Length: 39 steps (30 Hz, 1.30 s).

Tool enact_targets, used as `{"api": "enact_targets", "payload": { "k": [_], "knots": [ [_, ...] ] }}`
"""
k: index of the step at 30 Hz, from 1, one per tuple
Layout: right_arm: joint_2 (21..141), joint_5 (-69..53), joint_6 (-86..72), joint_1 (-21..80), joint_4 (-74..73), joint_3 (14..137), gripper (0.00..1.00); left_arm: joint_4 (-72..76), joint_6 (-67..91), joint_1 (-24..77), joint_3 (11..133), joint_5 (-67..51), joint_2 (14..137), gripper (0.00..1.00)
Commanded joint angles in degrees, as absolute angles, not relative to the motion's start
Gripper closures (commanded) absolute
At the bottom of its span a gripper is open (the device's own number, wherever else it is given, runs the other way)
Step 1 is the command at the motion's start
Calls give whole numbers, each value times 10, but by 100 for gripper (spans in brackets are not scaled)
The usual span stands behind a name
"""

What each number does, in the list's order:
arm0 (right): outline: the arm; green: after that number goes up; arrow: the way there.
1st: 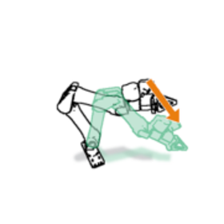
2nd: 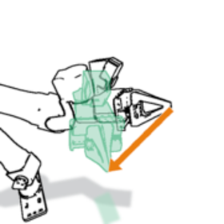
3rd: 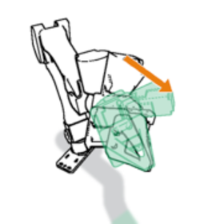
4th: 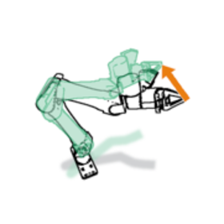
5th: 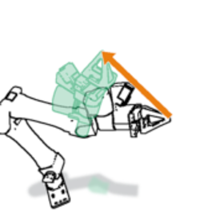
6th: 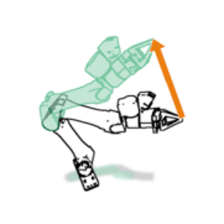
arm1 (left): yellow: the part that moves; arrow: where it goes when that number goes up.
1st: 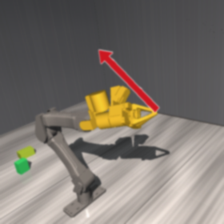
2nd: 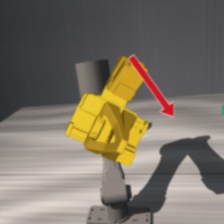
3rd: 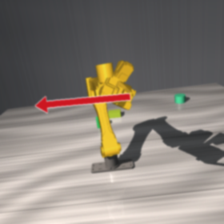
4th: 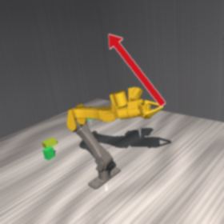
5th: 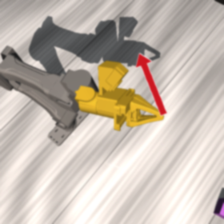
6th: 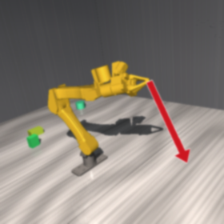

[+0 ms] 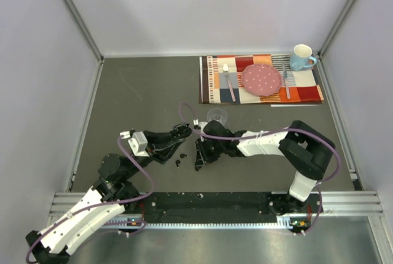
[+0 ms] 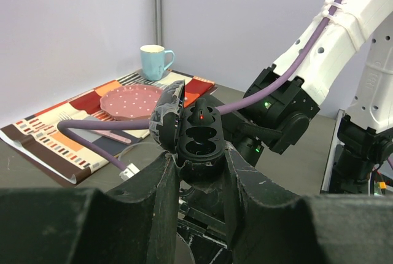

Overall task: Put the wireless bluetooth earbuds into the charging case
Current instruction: Adjust the earbud at the center of the board.

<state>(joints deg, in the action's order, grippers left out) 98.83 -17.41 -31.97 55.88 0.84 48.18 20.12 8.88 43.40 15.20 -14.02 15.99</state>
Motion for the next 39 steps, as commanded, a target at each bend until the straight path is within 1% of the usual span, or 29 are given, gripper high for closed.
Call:
{"api": "enact_targets", "payload": {
  "k": [1, 7, 11, 13, 14, 16, 17, 19, 27, 36, 37, 39],
  "knots": [
    [984, -146, -316, 577, -4, 455, 76, 221, 94, 435, 147, -139, 151, 100],
    [975, -134, -320, 579, -4, 443, 75, 218, 96, 436, 146, -141, 147, 100],
    [962, -120, -324, 579, -7, 432, 85, 217, 97, 436, 147, -141, 147, 100],
    [954, -113, -327, 579, -8, 425, 87, 217, 97, 436, 147, -139, 146, 100],
    [947, -111, -330, 578, -10, 424, 89, 218, 97, 436, 147, -137, 146, 100],
    [939, -109, -336, 578, -11, 418, 90, 218, 97, 436, 147, -136, 147, 100],
    [933, -112, -339, 579, -9, 417, 96, 218, 97, 436, 147, -136, 148, 100],
    [926, -115, -350, 579, -4, 410, 100, 217, 98, 435, 147, -137, 147, 100],
    [899, -124, -367, 583, 15, 394, 100, 218, 102, 436, 144, -134, 147, 100],
    [852, -105, -399, 584, 39, 368, 100, 222, 103, 436, 142, -128, 149, 100],
    [853, -107, -400, 584, 38, 372, 96, 223, 103, 436, 142, -129, 149, 100],
    [856, -112, -397, 584, 34, 381, 93, 226, 103, 435, 142, -129, 151, 100]
  ]
}}
